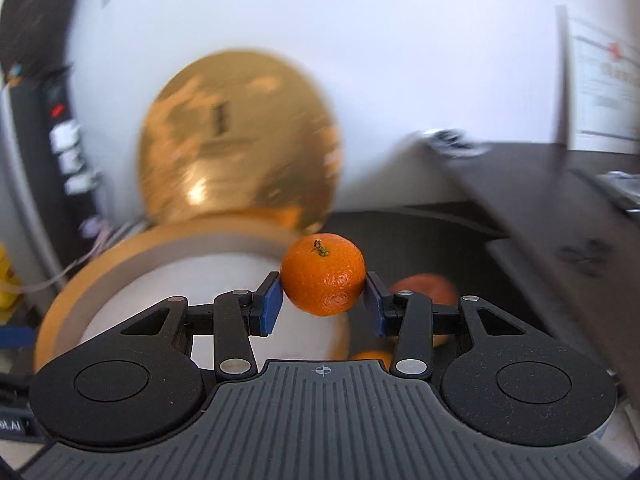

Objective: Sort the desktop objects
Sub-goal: 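Lower the mandarin onto the foam beside the first and release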

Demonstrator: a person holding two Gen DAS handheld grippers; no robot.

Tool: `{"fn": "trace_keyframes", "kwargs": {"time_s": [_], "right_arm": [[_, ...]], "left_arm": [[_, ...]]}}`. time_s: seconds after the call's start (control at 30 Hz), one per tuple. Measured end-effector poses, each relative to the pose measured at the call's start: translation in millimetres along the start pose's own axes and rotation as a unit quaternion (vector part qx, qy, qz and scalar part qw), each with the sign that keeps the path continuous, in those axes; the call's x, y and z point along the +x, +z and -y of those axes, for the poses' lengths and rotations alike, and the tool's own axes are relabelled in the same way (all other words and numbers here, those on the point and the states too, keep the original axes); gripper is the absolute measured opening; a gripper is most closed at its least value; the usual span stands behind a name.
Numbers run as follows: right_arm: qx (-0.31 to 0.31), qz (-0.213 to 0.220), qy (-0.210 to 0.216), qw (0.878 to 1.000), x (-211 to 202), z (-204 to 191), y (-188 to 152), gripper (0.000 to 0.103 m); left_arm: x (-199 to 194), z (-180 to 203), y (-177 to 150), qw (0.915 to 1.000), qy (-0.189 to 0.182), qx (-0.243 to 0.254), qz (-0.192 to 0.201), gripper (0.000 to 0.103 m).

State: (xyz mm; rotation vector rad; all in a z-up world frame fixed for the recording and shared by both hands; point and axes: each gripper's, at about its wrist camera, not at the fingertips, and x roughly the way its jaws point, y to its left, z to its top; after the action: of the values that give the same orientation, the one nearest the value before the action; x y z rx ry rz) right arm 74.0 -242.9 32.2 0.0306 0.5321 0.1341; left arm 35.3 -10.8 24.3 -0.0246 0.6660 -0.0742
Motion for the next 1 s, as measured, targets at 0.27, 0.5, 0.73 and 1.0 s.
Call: {"fn": "trace_keyframes", "kwargs": {"time_s": [0.27, 0.5, 0.73, 1.0], "right_arm": [[-0.081, -0.121, 0.064, 0.987, 56, -75, -21, 0.045], [-0.105, -0.194, 0.062, 0.973, 100, -98, -22, 0.045], [-0.109, -0.222, 0.052, 0.967, 122, -109, -24, 0.045], [-0.111, -0.234, 0.039, 0.965, 134, -112, -27, 0.058]], "left_arm": [[-7, -43, -12, 0.9989, 0.027, -0.037, -0.010, 0.102], [-8, -63, -16, 0.9975, 0.033, -0.061, -0.015, 0.102], [-6, -66, -18, 0.9973, 0.033, -0.063, -0.018, 0.102], [-5, -64, -18, 0.9976, 0.028, -0.060, -0.021, 0.102]]}}
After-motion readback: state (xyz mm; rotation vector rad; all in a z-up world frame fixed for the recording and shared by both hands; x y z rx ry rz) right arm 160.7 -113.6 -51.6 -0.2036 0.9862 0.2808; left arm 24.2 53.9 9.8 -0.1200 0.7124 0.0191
